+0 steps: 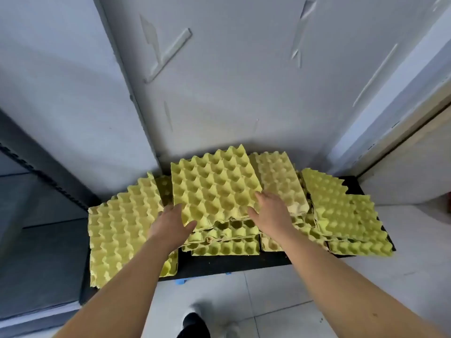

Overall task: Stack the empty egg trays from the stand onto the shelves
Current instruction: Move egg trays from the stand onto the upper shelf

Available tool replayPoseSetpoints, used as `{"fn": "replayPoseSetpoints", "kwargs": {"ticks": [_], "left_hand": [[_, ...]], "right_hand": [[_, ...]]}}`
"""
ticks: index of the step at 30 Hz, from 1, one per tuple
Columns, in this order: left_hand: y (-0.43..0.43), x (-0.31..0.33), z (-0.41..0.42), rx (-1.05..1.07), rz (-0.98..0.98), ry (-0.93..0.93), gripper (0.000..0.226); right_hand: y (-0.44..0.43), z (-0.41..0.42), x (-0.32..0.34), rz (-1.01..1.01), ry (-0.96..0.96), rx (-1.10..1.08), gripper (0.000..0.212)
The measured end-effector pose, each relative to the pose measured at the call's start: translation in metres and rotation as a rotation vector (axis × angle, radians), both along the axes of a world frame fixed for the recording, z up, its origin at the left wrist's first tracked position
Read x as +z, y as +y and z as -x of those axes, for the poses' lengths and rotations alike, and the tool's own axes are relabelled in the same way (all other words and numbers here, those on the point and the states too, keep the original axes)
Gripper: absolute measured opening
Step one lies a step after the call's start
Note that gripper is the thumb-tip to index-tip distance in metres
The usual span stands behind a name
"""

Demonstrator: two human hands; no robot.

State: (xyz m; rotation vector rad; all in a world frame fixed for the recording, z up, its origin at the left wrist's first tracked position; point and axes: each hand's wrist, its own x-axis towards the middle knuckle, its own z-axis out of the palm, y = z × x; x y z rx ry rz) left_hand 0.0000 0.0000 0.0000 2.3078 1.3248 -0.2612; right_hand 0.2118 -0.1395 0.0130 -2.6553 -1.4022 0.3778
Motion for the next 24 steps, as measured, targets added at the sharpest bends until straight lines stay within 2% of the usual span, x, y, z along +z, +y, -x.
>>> {"fn": "replayPoseSetpoints", "kwargs": {"ticks": [8,14,20,24], "left_hand": [[0.051,-0.063,-0.021,0.197,0.292,-0.026,0.111],[0.064,-0.079,-0.036,0.299,0.406,-0.110,0.122],[0.054,-0.073,-0.041,0.376,0.380,-0.178,0.130],[0.045,-0.053,-0.043,0.409,0.332,-0.295,0.133]], "right_hand": [[0.038,-0.029,-0.047,0.076,0.213,-0.189,0.086],[0.056,-0.043,-0.075,0.086,0.395,-0.325,0.102],[0.057,-0.046,-0.076,0.029,0.339,-0.317,0.095],[0.046,-0.053,-0.063,-0.049,0.293,-0.282,0.090]]}}
